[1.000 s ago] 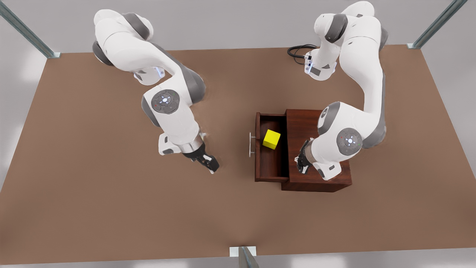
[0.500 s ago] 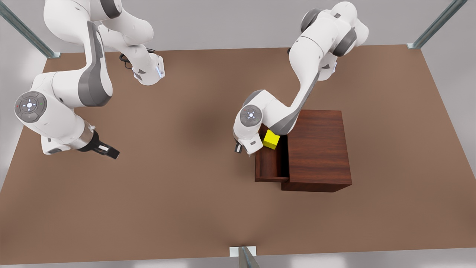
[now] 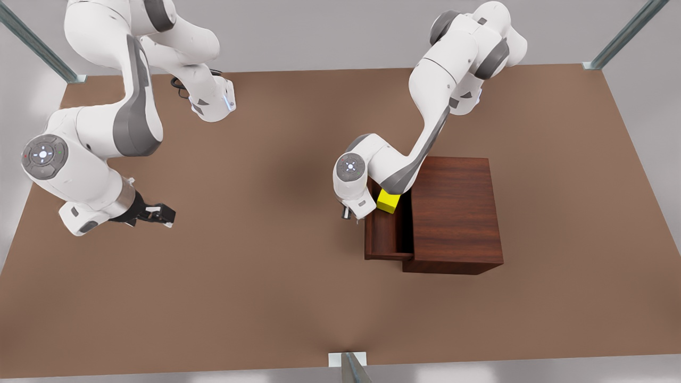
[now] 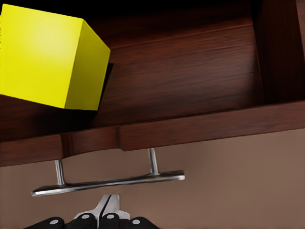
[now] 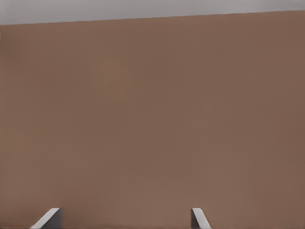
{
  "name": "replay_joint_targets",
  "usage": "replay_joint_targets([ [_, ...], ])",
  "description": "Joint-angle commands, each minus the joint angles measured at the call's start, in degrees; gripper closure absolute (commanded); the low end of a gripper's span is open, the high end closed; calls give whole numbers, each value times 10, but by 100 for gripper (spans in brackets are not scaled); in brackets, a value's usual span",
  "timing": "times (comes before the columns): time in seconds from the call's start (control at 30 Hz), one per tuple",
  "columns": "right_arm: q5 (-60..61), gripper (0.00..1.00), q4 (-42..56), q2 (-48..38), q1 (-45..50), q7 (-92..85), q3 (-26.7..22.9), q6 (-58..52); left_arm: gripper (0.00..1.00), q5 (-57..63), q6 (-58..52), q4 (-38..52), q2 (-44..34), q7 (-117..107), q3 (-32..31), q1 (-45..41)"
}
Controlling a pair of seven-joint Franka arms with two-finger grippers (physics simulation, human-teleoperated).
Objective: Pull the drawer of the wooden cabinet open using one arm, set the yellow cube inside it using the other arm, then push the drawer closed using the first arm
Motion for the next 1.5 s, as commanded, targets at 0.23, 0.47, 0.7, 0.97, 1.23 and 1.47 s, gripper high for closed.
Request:
replay_joint_targets([
  [0.23, -45, 0, -34, -51, 9, -57, 78, -23, 79, 0, -32, -6, -6, 58, 1, 11],
  [0.47, -52, 0, 20, 4, -4, -56, 71, 51, 79, 0, -49, -7, -8, 88, 0, 29],
  [0.7, -30, 0, 9, -8, -23, -38, 77, 19, 79, 0, -59, -21, -18, 139, 0, 51],
  [0.97, -29, 0, 8, -7, -23, -34, 77, 18, 79, 0, -61, -57, -45, 203, 3, 78],
  [1.23, -29, 0, 8, -7, -23, -37, 77, 17, 79, 0, -73, -63, -51, 243, 3, 98],
  [1.47, -29, 0, 8, -6, -23, -38, 77, 17, 79, 0, -76, -63, -51, 252, 3, 113],
])
